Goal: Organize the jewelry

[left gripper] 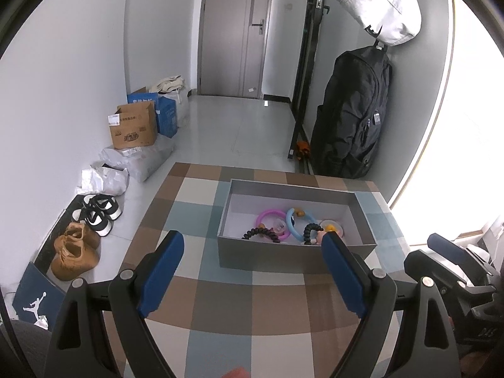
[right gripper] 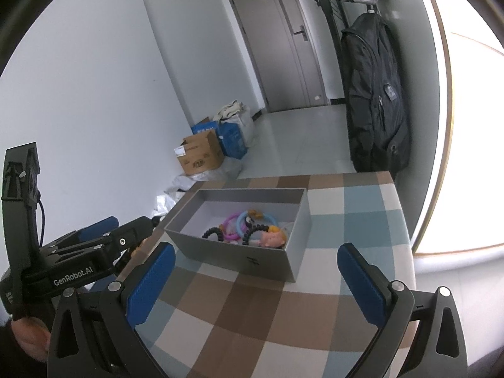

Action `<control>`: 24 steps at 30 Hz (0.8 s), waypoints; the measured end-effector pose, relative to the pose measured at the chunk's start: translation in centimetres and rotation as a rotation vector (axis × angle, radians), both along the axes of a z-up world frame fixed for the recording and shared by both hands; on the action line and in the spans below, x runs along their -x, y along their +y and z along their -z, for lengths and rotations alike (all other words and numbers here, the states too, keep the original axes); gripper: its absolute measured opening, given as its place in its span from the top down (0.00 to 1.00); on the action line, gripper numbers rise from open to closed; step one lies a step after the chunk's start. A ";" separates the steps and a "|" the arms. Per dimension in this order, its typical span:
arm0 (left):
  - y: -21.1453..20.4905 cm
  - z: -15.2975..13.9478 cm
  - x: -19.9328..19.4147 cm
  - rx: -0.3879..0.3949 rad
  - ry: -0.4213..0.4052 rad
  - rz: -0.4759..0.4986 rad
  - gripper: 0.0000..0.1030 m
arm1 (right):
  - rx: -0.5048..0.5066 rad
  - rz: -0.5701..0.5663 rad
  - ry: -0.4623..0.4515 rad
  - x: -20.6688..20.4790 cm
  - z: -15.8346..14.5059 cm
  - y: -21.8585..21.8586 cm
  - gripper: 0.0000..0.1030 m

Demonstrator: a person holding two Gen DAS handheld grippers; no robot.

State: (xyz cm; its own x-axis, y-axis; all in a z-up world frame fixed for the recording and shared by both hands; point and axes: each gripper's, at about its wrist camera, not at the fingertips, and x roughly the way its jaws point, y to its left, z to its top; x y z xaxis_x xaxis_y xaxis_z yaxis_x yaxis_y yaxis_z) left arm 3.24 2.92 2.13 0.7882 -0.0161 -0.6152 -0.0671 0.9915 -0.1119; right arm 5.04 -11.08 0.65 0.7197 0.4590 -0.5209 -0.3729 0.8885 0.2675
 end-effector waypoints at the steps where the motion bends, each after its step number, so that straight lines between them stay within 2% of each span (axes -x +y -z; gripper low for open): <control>1: 0.0 0.0 0.0 0.001 0.001 0.000 0.16 | -0.001 0.001 0.000 0.0 0.0 0.0 0.00; 24: -0.1 0.1 -0.1 0.003 0.005 0.002 0.16 | -0.008 0.009 0.011 -0.1 0.3 -0.1 0.00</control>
State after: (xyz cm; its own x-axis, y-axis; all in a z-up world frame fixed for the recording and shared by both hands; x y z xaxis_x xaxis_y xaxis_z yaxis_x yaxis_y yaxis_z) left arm 3.36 2.86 2.04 0.7849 -0.0197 -0.6193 -0.0655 0.9912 -0.1147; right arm 5.19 -11.17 0.38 0.7179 0.4571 -0.5251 -0.3622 0.8894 0.2790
